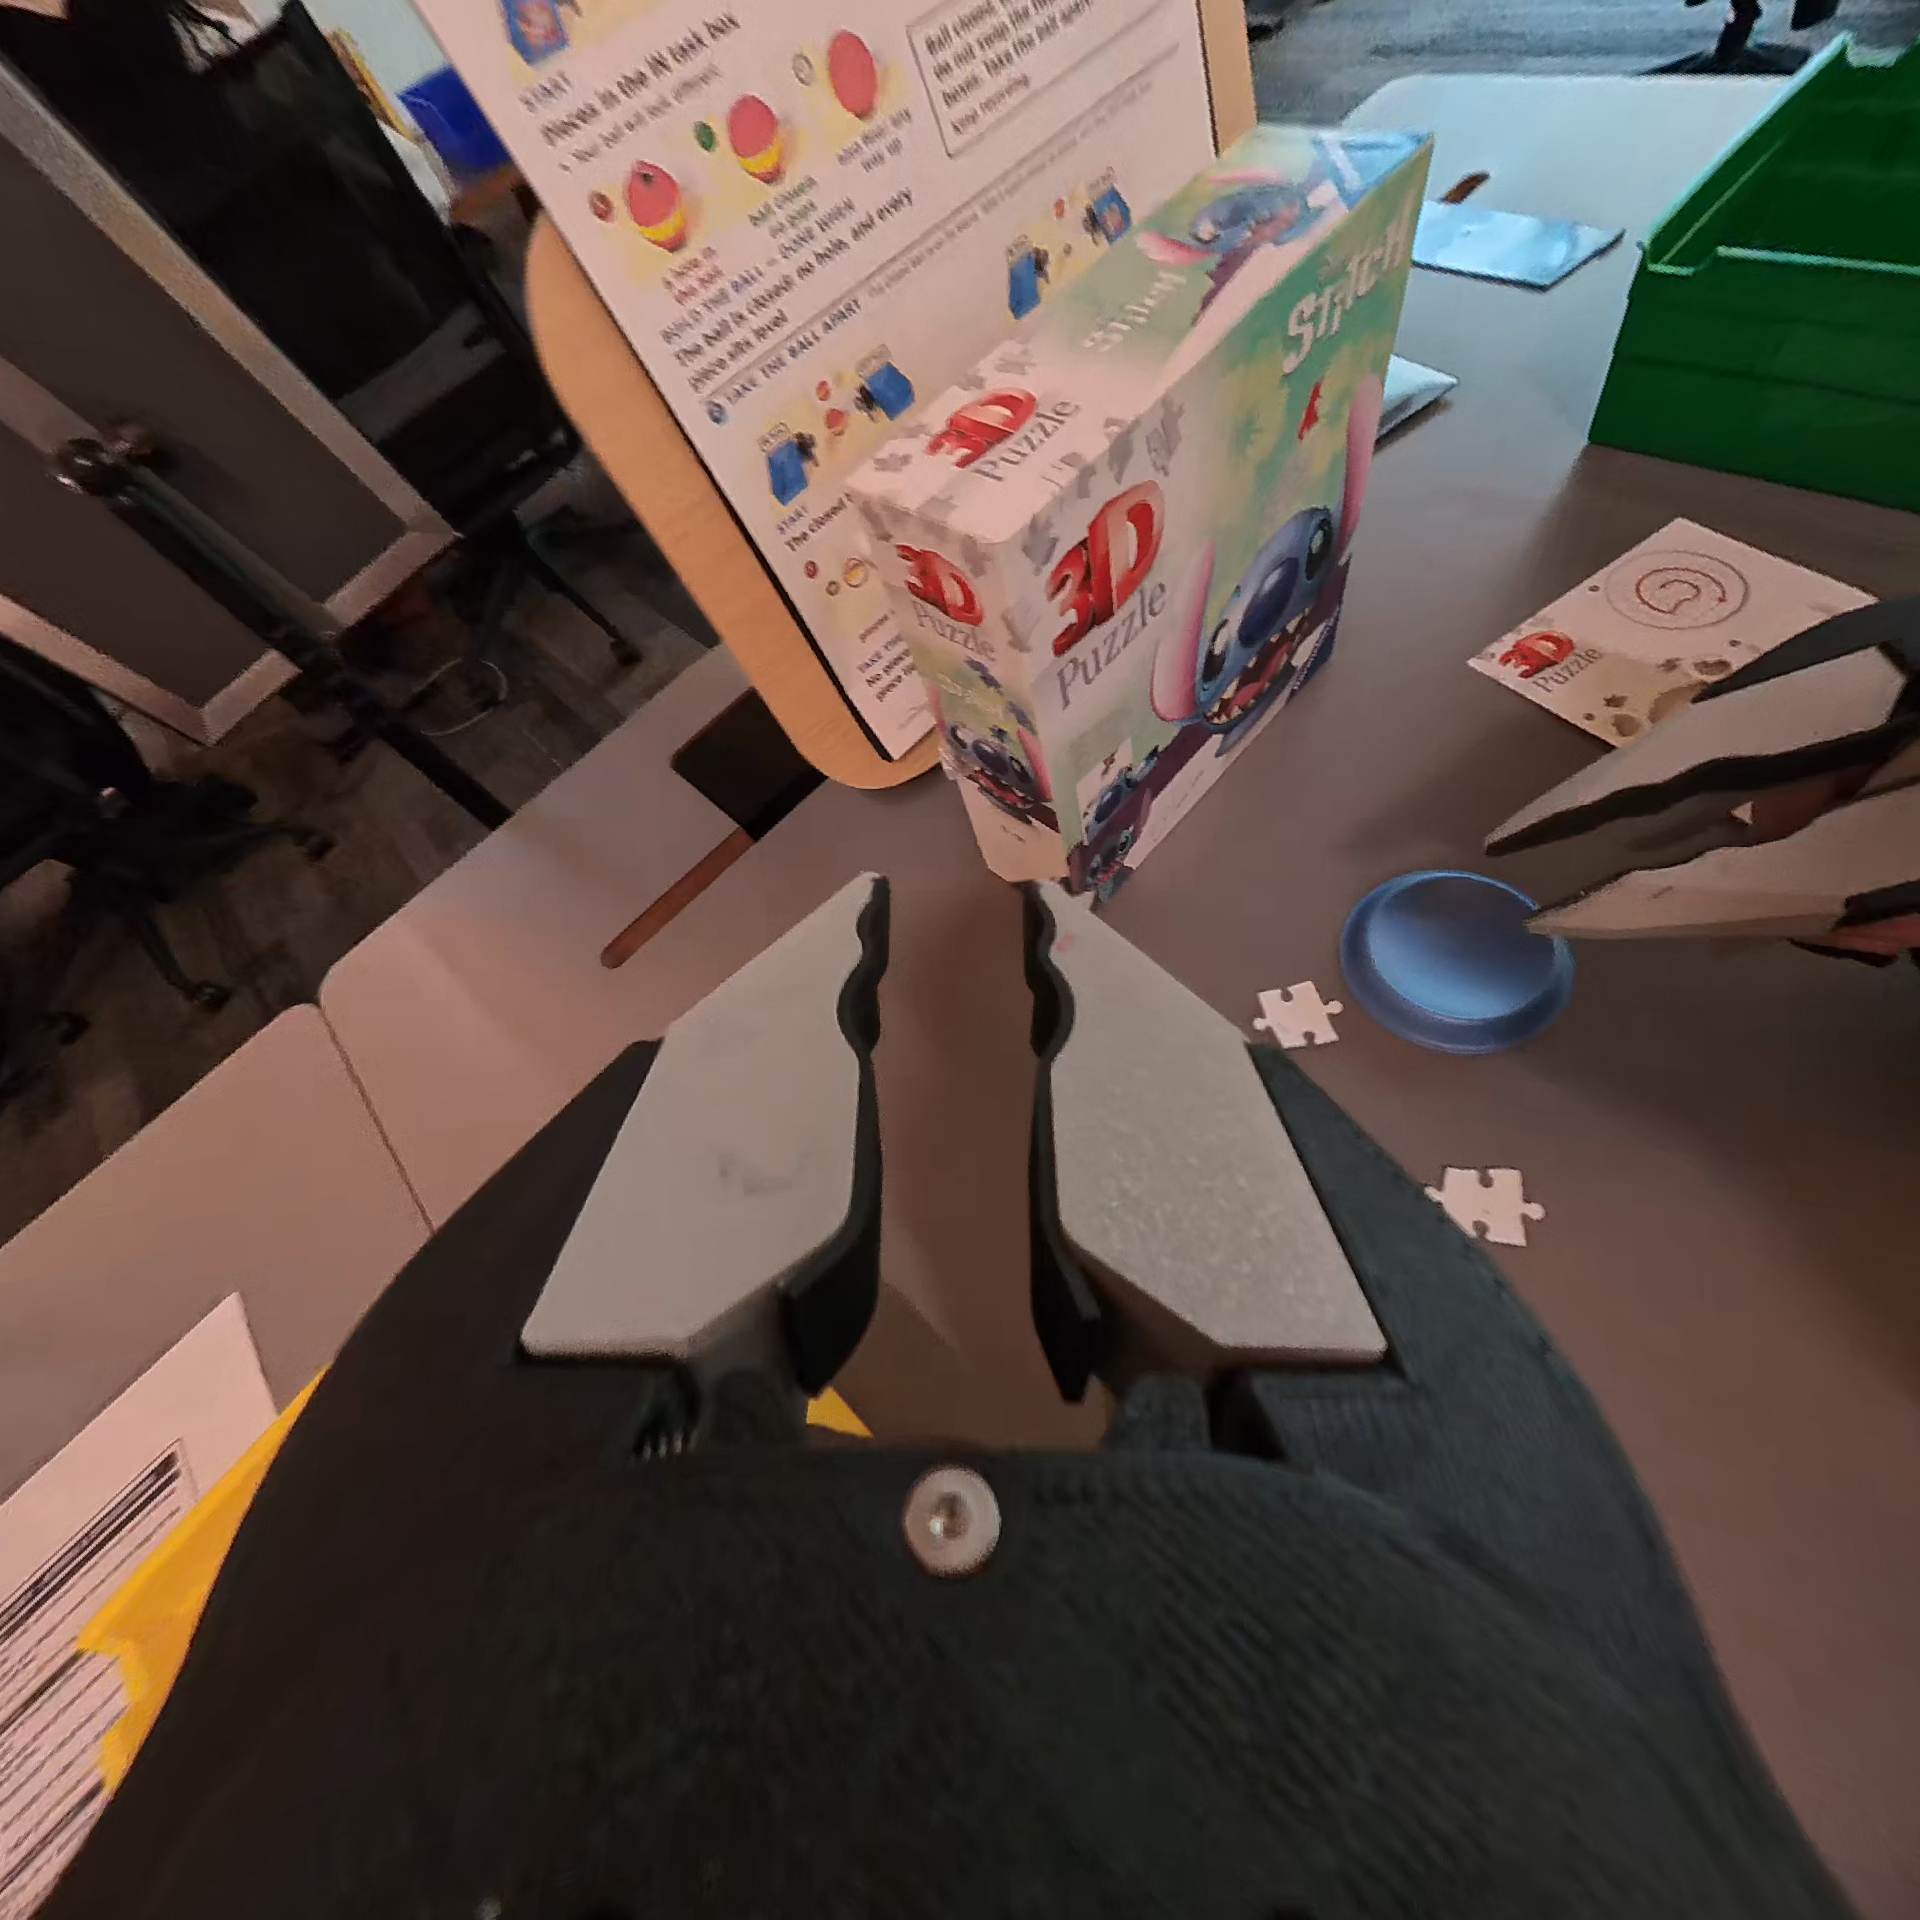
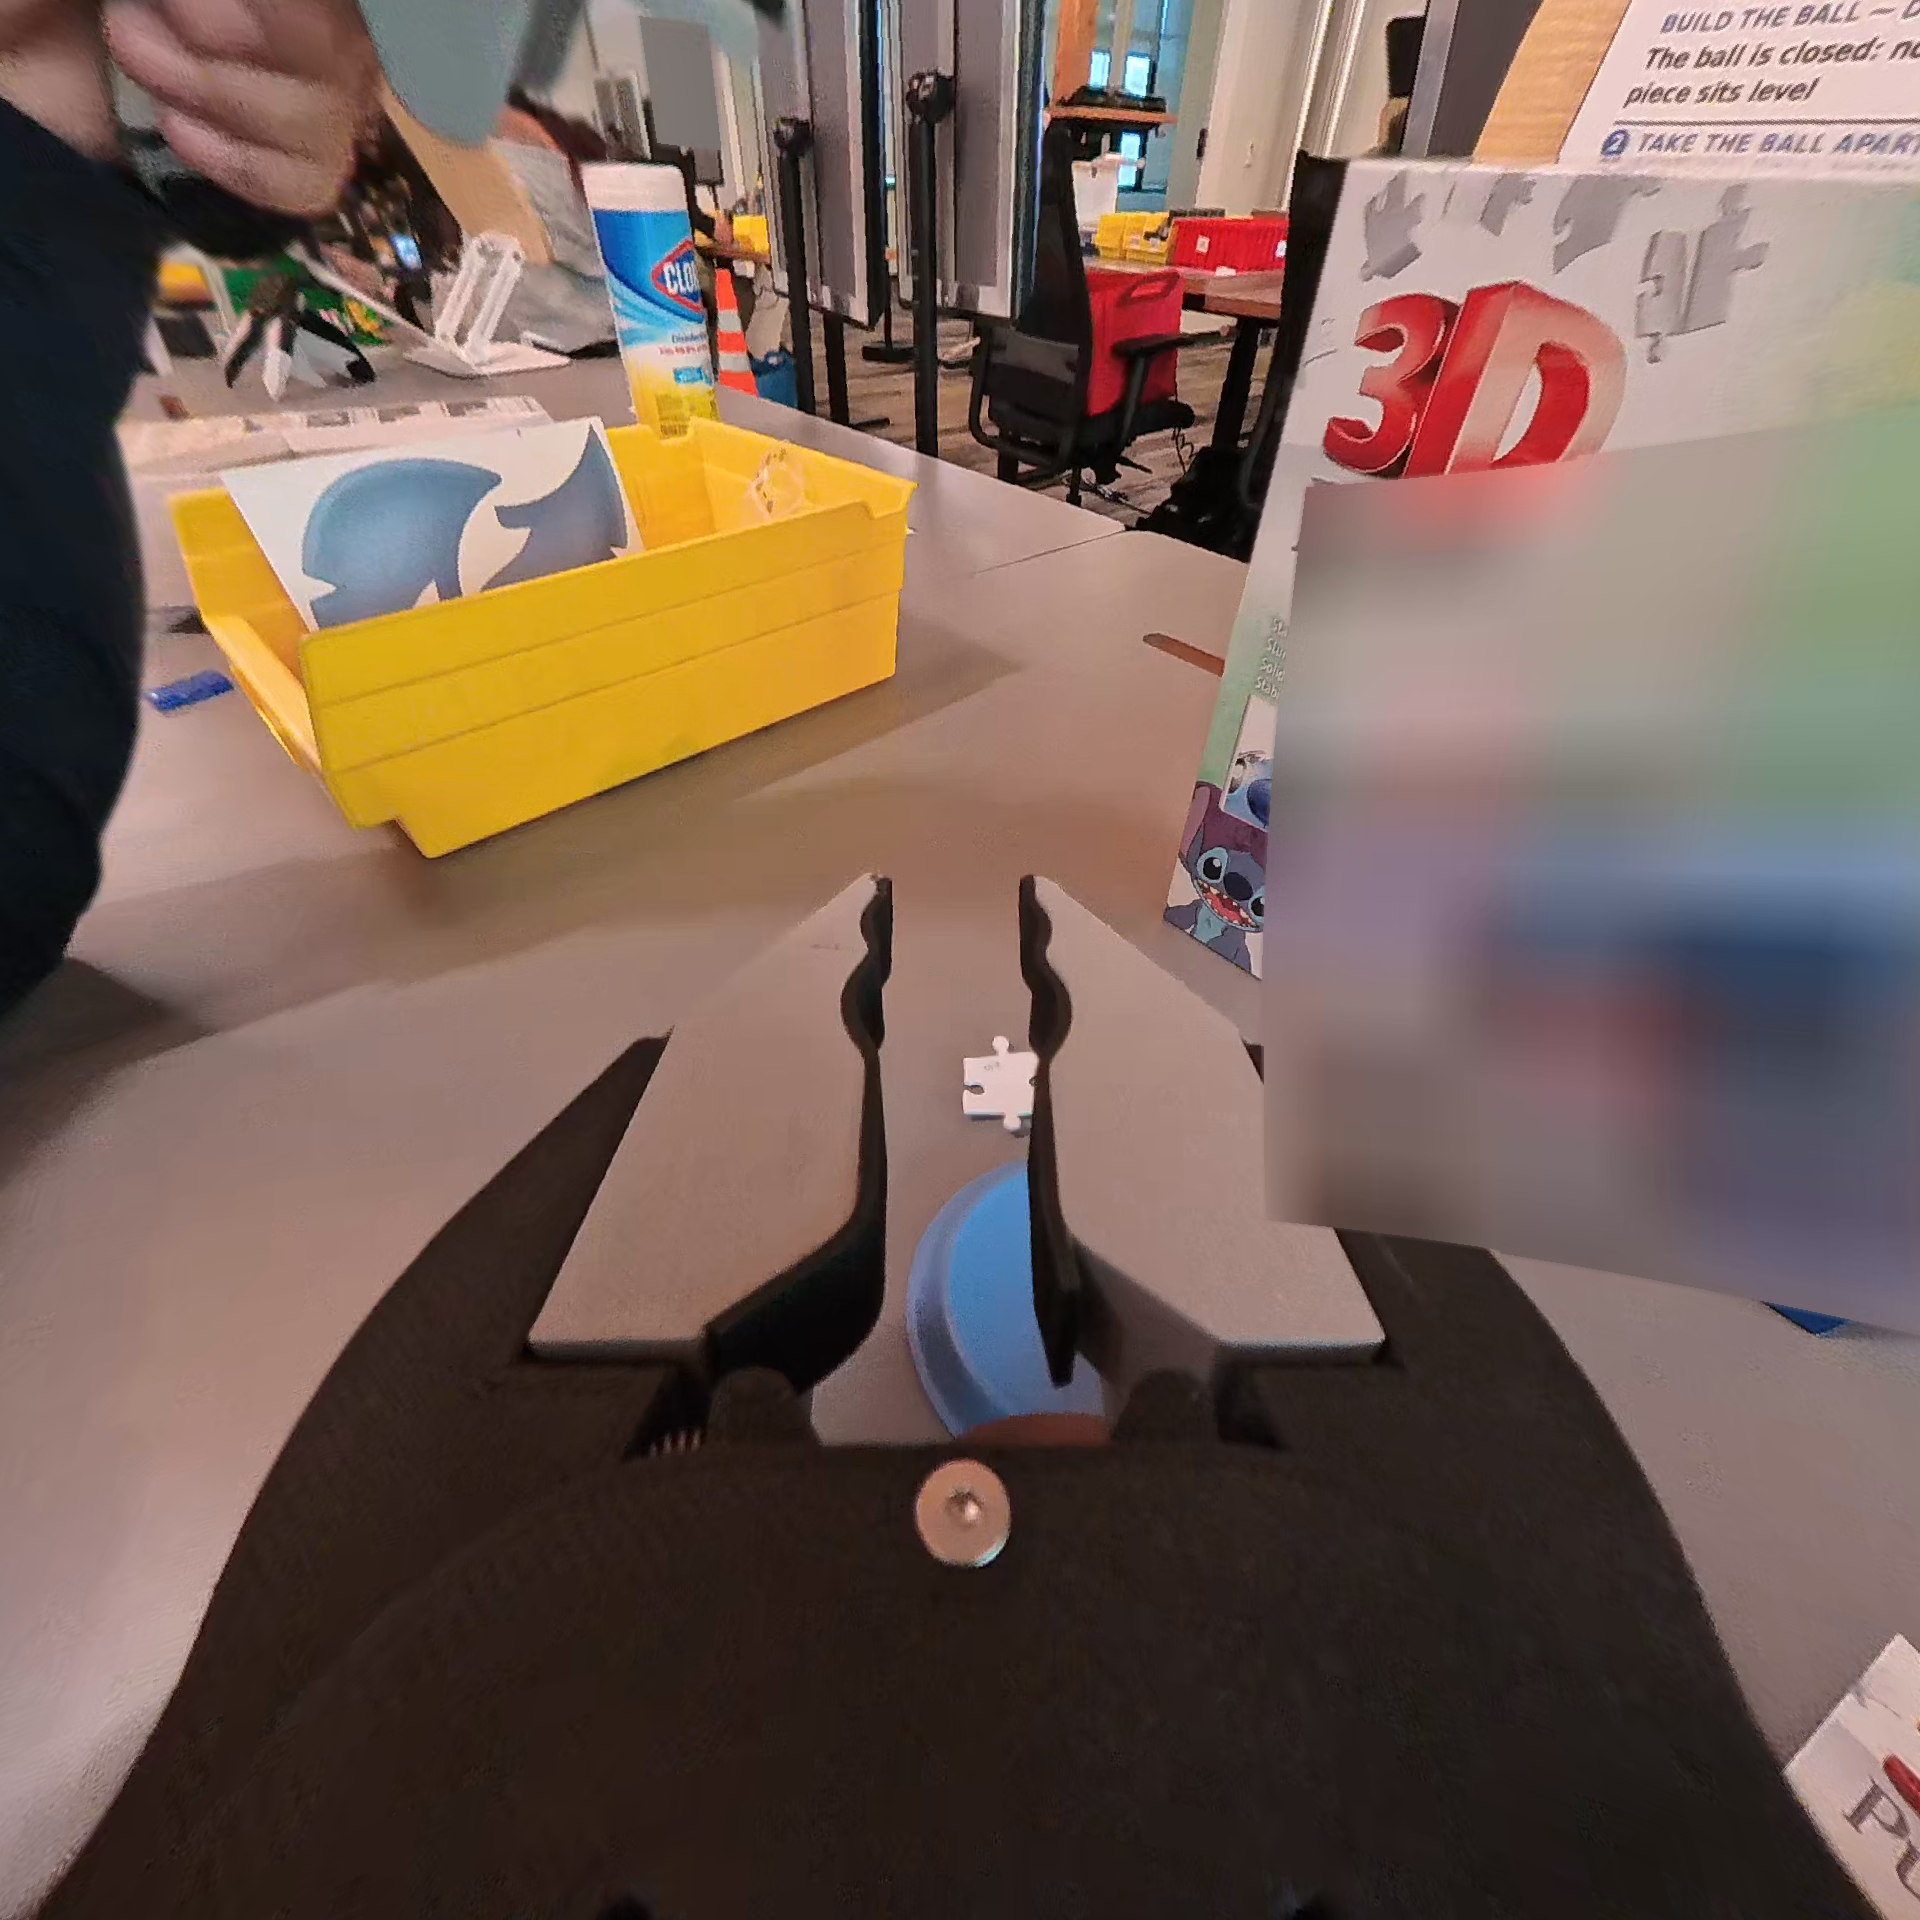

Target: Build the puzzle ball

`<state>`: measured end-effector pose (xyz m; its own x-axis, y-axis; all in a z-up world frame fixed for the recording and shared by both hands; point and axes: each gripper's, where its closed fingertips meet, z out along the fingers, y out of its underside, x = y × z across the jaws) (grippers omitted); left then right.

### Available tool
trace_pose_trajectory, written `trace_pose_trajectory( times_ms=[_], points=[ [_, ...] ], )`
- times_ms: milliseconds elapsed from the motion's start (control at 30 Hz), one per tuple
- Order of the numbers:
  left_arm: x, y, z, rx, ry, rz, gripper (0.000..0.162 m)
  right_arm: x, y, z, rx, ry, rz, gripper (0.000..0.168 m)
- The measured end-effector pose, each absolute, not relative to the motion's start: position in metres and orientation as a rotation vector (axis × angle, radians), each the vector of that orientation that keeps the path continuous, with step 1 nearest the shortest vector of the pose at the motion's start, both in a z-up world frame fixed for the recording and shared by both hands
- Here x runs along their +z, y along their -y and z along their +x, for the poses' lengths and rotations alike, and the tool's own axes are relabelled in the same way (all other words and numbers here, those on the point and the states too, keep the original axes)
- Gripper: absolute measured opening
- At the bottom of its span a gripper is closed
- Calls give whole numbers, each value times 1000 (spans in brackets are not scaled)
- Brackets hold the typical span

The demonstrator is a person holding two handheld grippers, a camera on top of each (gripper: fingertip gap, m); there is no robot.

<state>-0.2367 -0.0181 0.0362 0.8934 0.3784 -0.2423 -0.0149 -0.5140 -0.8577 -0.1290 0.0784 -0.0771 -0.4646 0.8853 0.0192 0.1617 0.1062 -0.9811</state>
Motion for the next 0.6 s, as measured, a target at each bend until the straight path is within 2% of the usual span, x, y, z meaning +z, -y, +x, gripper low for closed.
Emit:
trace_pose_trajectory(
  times_ms=[300,500,600],
  points=[
    [70,70,-248,589,325,-1943,23,-86,-77,-132,1340,1763,-1024,20],
    [63,108,-264,645,376,-1980,24,-86,-77,-132,1348,1763,-1029,20],
    [42,119,-267,531,379,-2070,28,-89,-76,-133,1340,1774,-1030,20]
  ],
)
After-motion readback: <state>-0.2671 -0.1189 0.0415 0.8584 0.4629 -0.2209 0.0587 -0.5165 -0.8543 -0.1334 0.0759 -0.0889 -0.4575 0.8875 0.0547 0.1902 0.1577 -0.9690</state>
